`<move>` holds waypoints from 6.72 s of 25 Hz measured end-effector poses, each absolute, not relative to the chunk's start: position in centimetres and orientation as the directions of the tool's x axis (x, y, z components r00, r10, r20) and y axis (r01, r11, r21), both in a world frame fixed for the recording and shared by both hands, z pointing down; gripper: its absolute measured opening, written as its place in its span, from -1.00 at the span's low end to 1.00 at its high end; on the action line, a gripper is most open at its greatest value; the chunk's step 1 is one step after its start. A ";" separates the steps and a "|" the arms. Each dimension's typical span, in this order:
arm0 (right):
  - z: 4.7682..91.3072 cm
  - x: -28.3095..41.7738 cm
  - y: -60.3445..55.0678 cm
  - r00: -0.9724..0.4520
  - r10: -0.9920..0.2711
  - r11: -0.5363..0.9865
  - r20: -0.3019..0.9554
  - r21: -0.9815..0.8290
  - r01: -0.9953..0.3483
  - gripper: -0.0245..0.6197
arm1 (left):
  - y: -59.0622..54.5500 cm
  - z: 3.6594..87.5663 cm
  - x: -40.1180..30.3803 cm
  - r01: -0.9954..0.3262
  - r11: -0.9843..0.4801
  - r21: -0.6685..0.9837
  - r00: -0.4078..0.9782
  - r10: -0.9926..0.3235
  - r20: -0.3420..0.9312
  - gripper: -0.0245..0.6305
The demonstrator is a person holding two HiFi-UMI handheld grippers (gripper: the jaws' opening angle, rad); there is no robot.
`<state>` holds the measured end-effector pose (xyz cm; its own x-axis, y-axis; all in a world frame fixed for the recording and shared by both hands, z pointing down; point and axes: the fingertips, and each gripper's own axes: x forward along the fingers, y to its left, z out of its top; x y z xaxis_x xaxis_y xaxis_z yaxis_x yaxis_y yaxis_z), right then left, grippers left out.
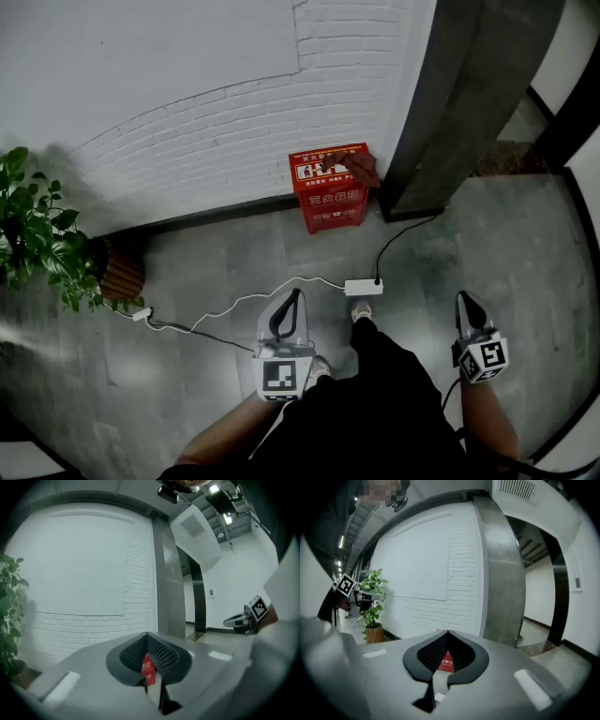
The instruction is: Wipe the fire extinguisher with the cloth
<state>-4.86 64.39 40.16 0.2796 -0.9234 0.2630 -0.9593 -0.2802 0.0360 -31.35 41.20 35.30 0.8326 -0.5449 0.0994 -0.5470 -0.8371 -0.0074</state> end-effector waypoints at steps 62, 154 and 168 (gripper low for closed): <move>72.9 18.0 8.6 -0.161 -0.465 0.215 0.870 -0.066 -0.974 -0.41 | -3.6 32.2 -20.8 -0.829 -0.491 -0.268 0.379 -0.846 0.375 -0.93; 75.7 13.3 4.5 -0.293 -0.321 0.388 0.901 -0.157 -0.908 -0.71 | -2.4 31.0 -22.3 -0.884 -0.346 -0.315 0.218 -0.900 0.377 -0.93; 75.7 24.7 12.8 -0.128 -0.334 0.196 0.934 -0.064 -0.978 -0.71 | -4.6 31.6 -15.5 -0.802 -0.513 -0.306 0.397 -0.841 0.369 -0.93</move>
